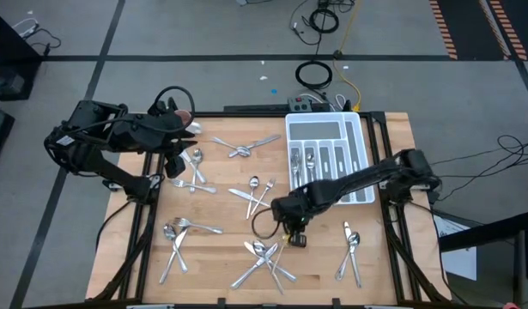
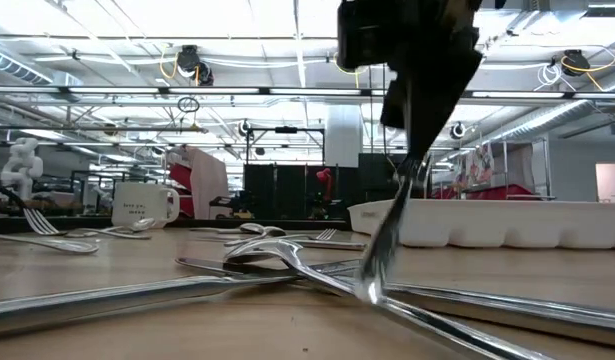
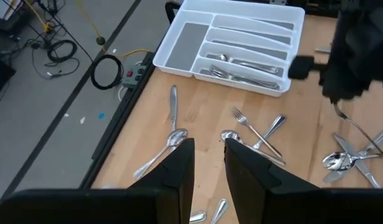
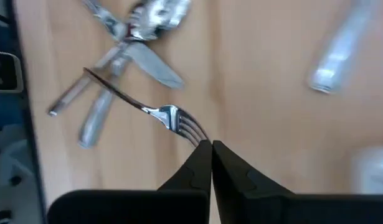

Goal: Sort silverware
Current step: Put the silver fork into the silverware tray

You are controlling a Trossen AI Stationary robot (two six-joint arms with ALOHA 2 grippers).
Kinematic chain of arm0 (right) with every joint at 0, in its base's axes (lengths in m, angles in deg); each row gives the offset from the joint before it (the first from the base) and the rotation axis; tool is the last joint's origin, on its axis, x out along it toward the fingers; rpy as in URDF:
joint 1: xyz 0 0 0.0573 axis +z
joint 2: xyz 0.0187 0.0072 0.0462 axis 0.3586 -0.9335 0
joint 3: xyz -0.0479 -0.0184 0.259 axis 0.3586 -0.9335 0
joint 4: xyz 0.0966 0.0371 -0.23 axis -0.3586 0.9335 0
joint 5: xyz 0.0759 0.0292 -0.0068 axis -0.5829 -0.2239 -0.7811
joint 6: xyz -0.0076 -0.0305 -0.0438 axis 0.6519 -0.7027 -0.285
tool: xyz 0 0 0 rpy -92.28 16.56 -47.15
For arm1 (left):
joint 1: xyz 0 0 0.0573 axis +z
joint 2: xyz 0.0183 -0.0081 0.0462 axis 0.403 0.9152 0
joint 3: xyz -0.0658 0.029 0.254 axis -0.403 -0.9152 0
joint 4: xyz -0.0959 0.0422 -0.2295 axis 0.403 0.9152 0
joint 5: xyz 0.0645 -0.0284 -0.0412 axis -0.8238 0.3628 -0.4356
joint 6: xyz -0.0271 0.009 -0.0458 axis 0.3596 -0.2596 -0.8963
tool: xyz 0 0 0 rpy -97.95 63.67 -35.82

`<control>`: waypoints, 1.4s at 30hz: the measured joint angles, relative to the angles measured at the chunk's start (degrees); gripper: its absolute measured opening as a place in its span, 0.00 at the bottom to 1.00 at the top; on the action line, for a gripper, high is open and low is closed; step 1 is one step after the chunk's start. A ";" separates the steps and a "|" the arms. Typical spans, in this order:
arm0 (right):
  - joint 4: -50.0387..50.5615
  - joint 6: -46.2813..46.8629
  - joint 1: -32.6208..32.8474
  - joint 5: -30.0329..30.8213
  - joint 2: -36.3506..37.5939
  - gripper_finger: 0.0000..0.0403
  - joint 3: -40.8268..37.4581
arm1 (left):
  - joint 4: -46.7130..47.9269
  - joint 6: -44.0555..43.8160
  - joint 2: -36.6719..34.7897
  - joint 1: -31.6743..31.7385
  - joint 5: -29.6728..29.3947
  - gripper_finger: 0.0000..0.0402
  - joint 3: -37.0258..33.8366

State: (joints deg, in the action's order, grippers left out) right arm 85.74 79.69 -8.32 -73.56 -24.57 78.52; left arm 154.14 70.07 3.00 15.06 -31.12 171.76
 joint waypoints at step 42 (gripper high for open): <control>22.01 -38.33 -41.99 -9.81 13.35 0.00 4.78 | 0.00 2.86 -0.16 6.45 -2.05 0.23 0.00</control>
State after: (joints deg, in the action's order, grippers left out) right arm 107.74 41.36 -50.31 -83.37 -11.22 83.30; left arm 154.14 72.94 2.84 21.51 -33.17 171.76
